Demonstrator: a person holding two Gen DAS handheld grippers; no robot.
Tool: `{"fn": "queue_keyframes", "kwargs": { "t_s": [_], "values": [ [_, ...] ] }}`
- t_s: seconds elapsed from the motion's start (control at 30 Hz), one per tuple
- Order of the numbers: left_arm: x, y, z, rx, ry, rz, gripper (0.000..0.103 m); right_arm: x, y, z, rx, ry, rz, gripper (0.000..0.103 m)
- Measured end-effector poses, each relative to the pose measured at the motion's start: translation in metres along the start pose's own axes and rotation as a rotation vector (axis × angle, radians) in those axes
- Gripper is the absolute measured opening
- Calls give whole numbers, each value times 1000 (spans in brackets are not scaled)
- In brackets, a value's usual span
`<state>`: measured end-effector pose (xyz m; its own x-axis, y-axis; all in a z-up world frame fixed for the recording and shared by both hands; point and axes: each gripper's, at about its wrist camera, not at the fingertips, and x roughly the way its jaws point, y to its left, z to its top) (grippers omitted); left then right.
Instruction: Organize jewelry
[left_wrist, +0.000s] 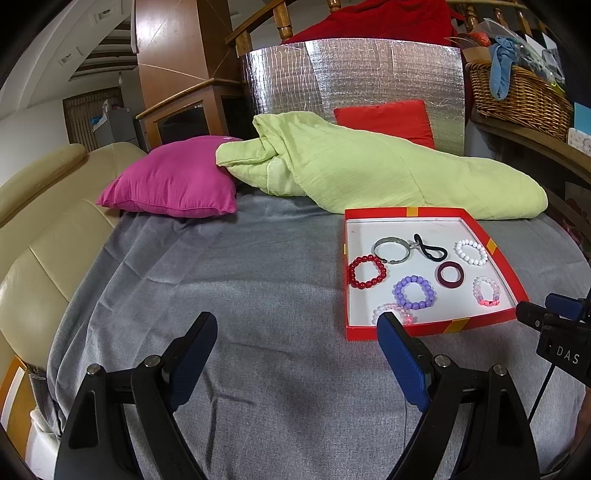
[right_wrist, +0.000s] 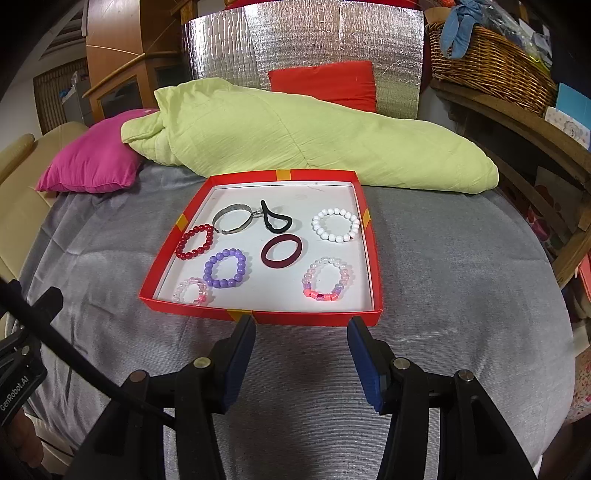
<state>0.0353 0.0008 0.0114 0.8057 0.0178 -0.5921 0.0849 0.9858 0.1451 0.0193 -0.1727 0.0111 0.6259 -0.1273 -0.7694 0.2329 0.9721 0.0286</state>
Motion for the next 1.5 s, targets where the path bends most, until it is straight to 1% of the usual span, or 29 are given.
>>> {"fn": "queue_keyframes", "kwargs": {
  "t_s": [1.5],
  "values": [
    [0,-6,-1,21,11,-10,89,1,-6,0,-9,5,-1,56]
  ]
}}
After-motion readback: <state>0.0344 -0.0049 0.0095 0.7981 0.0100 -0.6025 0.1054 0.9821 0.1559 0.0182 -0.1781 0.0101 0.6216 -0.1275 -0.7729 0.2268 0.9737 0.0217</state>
